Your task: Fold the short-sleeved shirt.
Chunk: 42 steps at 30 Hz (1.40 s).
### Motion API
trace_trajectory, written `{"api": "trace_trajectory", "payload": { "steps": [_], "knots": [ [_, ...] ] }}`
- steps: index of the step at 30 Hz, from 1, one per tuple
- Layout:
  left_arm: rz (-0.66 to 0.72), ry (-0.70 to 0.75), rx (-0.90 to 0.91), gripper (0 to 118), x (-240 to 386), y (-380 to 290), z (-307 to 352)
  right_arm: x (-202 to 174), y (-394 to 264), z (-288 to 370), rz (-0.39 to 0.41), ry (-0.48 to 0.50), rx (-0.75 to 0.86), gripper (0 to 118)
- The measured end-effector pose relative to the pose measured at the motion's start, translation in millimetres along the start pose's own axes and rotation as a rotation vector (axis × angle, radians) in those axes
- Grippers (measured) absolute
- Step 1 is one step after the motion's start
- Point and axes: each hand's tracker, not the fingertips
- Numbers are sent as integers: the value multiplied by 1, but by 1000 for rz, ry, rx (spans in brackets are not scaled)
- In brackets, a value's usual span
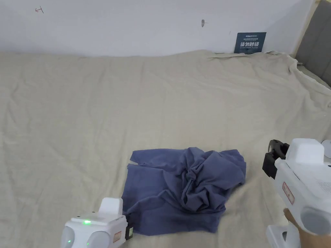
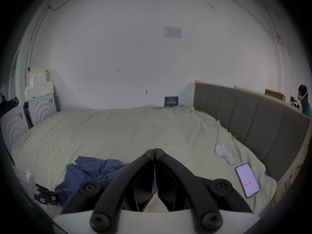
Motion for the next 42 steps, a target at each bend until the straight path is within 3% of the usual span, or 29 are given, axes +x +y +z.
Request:
{"api": "trace_trajectory", "payload": {
  "steps": [2,4,8,10,19,21,22,23,24,25,26,27,32,42],
  "knots": [
    [22,-19,36,4,-4,6,11,7,1,-28,-25,13,-61,3],
    [36,-35,53,4,-8,14,20,14,0,-64,-49,25,-140,17],
    [70,-59,84,4,-13,26,28,22,-12,-132,-72,73,-300,98],
    [75,-66,91,4,-13,29,29,18,-20,-159,-91,53,-380,107],
    [74,-82,75,4,-16,34,22,5,-54,-213,-102,-12,-608,101],
    [79,-88,70,4,-18,34,20,4,-59,-212,-133,-4,-624,74],
    [80,-90,67,4,-18,33,20,4,-60,-209,-150,22,-646,54],
    [78,-92,65,4,-19,33,20,2,-61,-207,-142,50,-656,39],
    [76,-92,64,4,-18,33,21,-1,-60,-204,-109,25,-642,34],
    [75,-93,62,4,-18,33,21,-3,-57,-200,-85,26,-630,15],
    [75,-95,62,4,-18,32,21,1,-55,-201,-76,51,-638,6],
    [79,-99,67,4,-19,31,23,0,-51,-195,-89,55,-634,6],
    [141,-147,104,4,-22,32,34,6,-24,-165,-8,89,-528,6],
    [213,-204,283,4,-44,83,84,30,71,-69,-80,162,-285,6]
  ]
}}
